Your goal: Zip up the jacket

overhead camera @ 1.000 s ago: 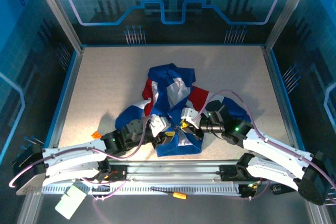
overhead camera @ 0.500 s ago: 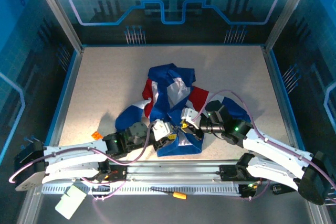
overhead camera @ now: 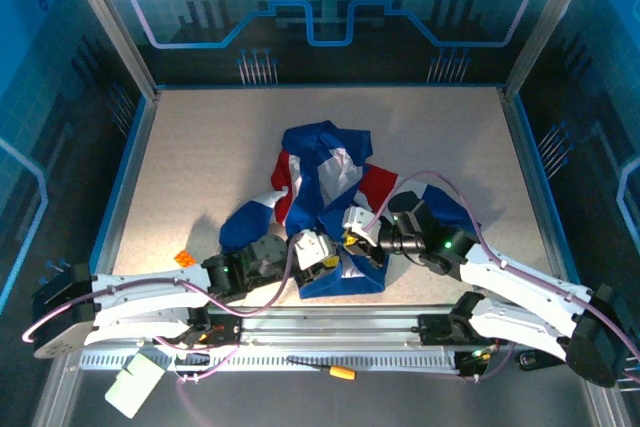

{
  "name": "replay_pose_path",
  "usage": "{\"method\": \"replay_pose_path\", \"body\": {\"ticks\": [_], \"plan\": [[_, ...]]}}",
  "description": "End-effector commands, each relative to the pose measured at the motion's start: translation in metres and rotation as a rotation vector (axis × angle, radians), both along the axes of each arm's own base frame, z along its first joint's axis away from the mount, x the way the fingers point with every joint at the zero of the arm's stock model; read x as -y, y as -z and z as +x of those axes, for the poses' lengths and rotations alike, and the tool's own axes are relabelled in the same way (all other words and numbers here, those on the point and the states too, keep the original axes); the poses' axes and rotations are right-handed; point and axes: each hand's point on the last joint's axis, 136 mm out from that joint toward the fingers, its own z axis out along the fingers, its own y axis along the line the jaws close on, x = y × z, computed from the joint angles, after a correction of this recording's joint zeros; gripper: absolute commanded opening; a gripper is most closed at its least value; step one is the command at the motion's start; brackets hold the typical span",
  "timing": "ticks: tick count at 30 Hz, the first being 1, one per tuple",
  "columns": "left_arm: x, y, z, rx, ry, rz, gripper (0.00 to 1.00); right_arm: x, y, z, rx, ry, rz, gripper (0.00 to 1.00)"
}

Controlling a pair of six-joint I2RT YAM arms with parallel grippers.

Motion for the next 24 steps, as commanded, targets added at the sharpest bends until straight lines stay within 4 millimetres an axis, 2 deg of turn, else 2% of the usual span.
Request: {"method": "replay_pose_path", "body": {"ticks": [1,4,12,20,24], "plan": [[0.006,-0.029,0.011,0.067,-0.047,-0.061,0.34,-0.005,-0.013,-0.001,0.008,-0.013,0.022,0.00],[-0.001,-0.031,0.015,0.074,-0.082,-0.065,0.29,-0.004,-0.012,-0.001,0.008,-0.008,0.016,0.00],[-0.016,-0.030,0.010,0.070,-0.098,-0.057,0.27,-0.001,-0.012,-0.001,0.020,-0.003,0.012,0.00],[-0.011,-0.031,0.005,0.063,-0.055,-0.029,0.09,-0.004,-0.014,-0.001,0.019,-0.011,0.021,0.00],[-0.010,-0.030,0.005,0.059,-0.051,-0.020,0.04,-0.002,-0.016,0.000,0.023,0.001,0.028,0.00]]}}
